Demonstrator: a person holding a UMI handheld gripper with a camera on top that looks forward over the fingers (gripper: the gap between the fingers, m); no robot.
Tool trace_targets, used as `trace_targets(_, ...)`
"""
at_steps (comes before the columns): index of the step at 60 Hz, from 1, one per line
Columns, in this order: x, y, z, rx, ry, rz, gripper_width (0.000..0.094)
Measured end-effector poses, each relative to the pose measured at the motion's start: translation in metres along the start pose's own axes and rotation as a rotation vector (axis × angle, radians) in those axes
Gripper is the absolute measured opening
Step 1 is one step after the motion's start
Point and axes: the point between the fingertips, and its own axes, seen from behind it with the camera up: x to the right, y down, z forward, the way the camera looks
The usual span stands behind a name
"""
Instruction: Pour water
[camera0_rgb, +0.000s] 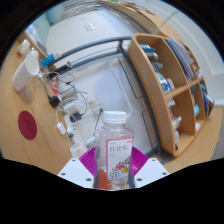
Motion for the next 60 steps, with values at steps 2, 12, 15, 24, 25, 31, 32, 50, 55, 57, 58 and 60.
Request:
trace_targets(2,-0.008,-0.022,0.003,0.030,-0.006,-0.061,0.0406)
trace_targets(12,-0.048,-0.114,0.010,0.156,-0.030,-0.315,0.0407)
trace_targets(15,-0.056,-0.133,0.008,0.191,-0.030,-0.409,0.0407)
trace_targets(24,-0.089,-0.173,0.007,0.273,-0.030,-0.693,0.0406)
trace_targets(25,-0.093,-0.176,0.007,0.280,-0.028,-0.724,0.0406)
trace_targets(31,-0.111,-0.192,0.006,0.326,-0.013,-0.883,0.0406)
trace_targets(32,-0.114,-0.194,0.005,0.336,-0.013,-0.902,0.0406)
trace_targets(50,-0.138,-0.204,0.002,0.375,0.007,-1.083,0.0406)
trace_targets(55,-0.140,-0.200,0.003,0.366,-0.004,-1.089,0.0405)
trace_targets(57,-0.140,-0.199,0.003,0.363,-0.011,-1.071,0.0406)
trace_targets(58,-0.139,-0.199,0.003,0.364,-0.012,-1.055,0.0406)
trace_targets(60,-0.135,-0.202,0.002,0.368,-0.012,-1.012,0.0405)
